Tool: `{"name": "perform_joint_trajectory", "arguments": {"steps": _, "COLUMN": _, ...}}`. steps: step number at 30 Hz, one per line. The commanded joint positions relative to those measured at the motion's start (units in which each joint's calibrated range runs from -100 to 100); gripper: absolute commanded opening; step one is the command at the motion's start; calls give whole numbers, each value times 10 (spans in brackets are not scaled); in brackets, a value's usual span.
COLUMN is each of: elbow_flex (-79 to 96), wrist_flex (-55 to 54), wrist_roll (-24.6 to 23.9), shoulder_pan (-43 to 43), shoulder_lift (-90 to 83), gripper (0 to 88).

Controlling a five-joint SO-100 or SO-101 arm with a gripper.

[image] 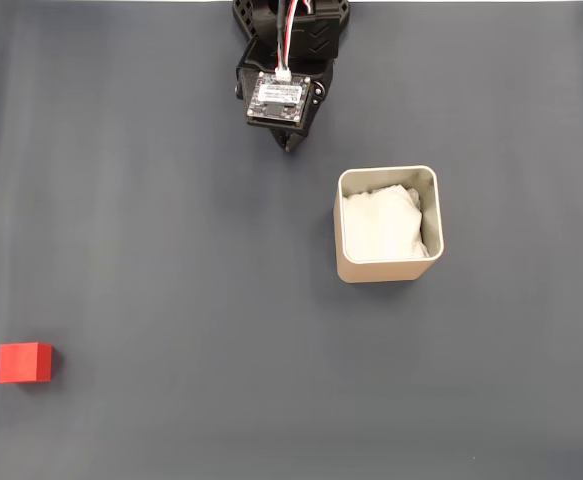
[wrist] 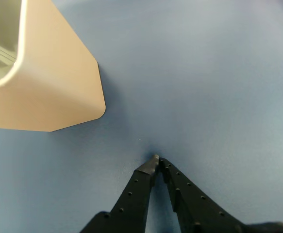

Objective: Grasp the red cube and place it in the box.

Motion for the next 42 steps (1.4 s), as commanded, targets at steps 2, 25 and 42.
{"name": "perform_joint_trajectory", "arguments": {"steps": 2, "elbow_flex": 6, "wrist_flex": 27, "wrist_roll": 80, "shoulder_pan": 15, "shoulder_lift": 0, "gripper": 44}}
{"name": "perform_joint_trajectory", "arguments": {"steps": 25, "elbow_flex": 6, "wrist_flex": 27, "wrist_roll": 81, "shoulder_pan": 11, "shoulder_lift": 0, "gripper": 3}}
{"name": "perform_joint_trajectory", "arguments": {"steps": 42, "elbow_flex": 0, "wrist_flex": -60, "wrist_roll": 51, "shoulder_pan": 15, "shoulder_lift": 4, "gripper": 3}}
